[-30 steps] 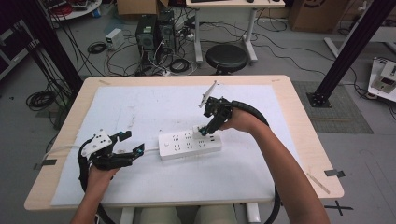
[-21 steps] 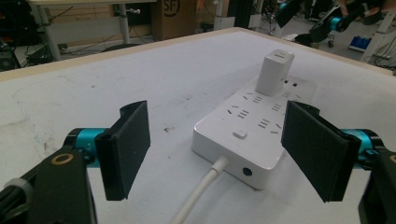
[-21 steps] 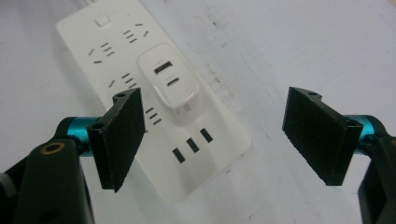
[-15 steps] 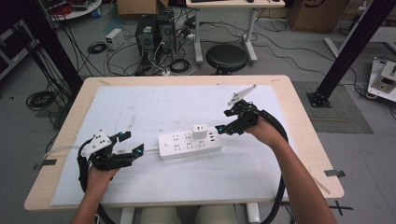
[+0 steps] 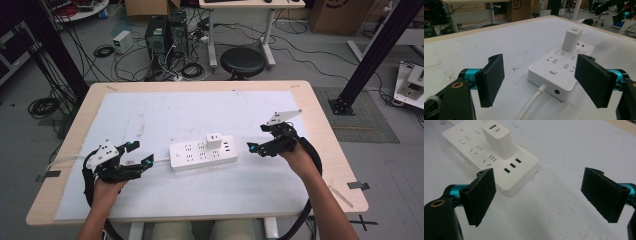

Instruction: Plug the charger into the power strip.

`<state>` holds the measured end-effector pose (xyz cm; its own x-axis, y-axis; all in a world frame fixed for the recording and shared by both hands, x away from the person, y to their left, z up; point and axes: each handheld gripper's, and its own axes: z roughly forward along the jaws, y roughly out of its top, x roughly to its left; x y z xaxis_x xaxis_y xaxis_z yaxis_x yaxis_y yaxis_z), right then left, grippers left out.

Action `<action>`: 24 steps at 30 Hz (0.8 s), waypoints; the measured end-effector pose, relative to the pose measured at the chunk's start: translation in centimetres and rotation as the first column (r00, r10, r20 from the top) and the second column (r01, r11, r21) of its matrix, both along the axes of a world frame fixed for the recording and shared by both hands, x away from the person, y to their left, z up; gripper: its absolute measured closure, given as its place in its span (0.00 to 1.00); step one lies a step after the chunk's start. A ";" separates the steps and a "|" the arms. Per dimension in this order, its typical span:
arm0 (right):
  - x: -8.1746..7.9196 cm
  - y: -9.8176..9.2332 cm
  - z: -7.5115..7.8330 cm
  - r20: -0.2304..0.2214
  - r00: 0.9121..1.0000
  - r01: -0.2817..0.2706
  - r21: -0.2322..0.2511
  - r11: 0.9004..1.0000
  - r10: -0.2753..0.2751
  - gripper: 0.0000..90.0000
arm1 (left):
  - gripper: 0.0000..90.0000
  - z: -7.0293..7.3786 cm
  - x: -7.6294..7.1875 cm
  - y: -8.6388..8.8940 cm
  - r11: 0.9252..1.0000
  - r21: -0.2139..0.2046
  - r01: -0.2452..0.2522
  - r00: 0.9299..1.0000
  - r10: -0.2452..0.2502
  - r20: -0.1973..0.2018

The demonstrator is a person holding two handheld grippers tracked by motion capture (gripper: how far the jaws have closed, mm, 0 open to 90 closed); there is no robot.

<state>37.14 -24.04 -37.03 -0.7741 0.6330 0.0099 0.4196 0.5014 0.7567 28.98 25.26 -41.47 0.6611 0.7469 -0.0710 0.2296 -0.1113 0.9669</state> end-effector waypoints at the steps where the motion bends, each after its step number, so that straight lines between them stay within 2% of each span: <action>1: -0.3 -0.3 -0.2 0.001 1.000 0.012 0.009 1.000 -0.012 0.14 | 0.27 0.0 0.0 0.0 1.000 -0.003 -0.002 1.000 0.002 0.001; 9: -2.3 -1.6 -1.4 0.041 0.997 0.071 0.047 0.996 -0.073 0.15 | 0.27 -0.1 0.1 0.1 1.000 -0.006 -0.009 1.000 0.009 0.012; 17: -4.3 -2.8 -2.6 0.075 0.986 0.138 0.105 0.985 -0.146 0.14 | 0.27 0.0 0.1 0.1 1.000 -0.013 -0.007 1.000 0.007 0.022; 24: -5.2 -3.5 -3.2 0.092 0.980 0.166 0.131 0.977 -0.178 0.14 | 0.27 0.0 -0.1 0.1 1.000 -0.014 -0.007 1.000 0.007 0.023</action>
